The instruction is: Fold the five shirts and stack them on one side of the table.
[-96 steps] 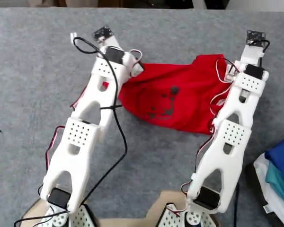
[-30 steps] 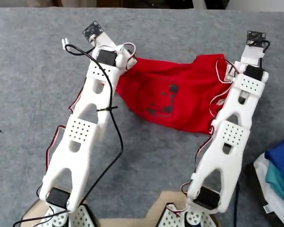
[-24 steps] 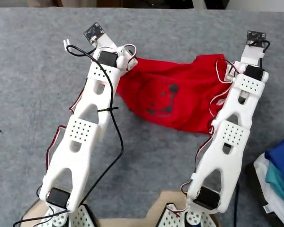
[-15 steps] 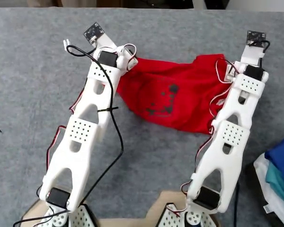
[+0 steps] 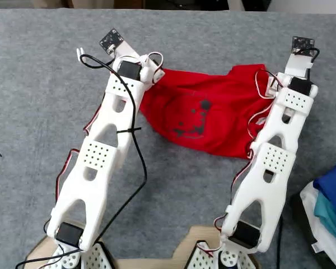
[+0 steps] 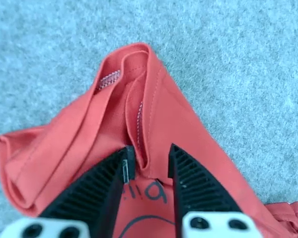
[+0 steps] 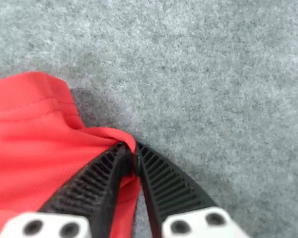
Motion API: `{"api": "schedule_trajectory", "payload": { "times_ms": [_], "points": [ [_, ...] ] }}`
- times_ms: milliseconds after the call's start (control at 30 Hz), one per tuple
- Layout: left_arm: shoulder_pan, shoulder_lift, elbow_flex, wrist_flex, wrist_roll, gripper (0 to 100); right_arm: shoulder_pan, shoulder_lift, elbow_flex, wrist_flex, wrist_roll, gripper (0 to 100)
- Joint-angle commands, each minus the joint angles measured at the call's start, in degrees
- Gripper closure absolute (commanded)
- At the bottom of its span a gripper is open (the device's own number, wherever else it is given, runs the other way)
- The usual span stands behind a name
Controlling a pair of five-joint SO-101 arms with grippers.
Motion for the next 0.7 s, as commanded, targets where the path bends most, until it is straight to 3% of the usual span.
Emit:
{"api": "schedule_trajectory", "payload": {
  "times_ms": [0,667],
  "points": [
    [0.44,-2.59,-5.98,1.49,0.26,88,0.84,-0.13,-2.95,0.09,-0.35,99.2],
    [1.58,-0.57,-8.79,6.33,0.0,88,0.84,-0.13,-2.95,0.0,-0.35,99.2]
  ]
}}
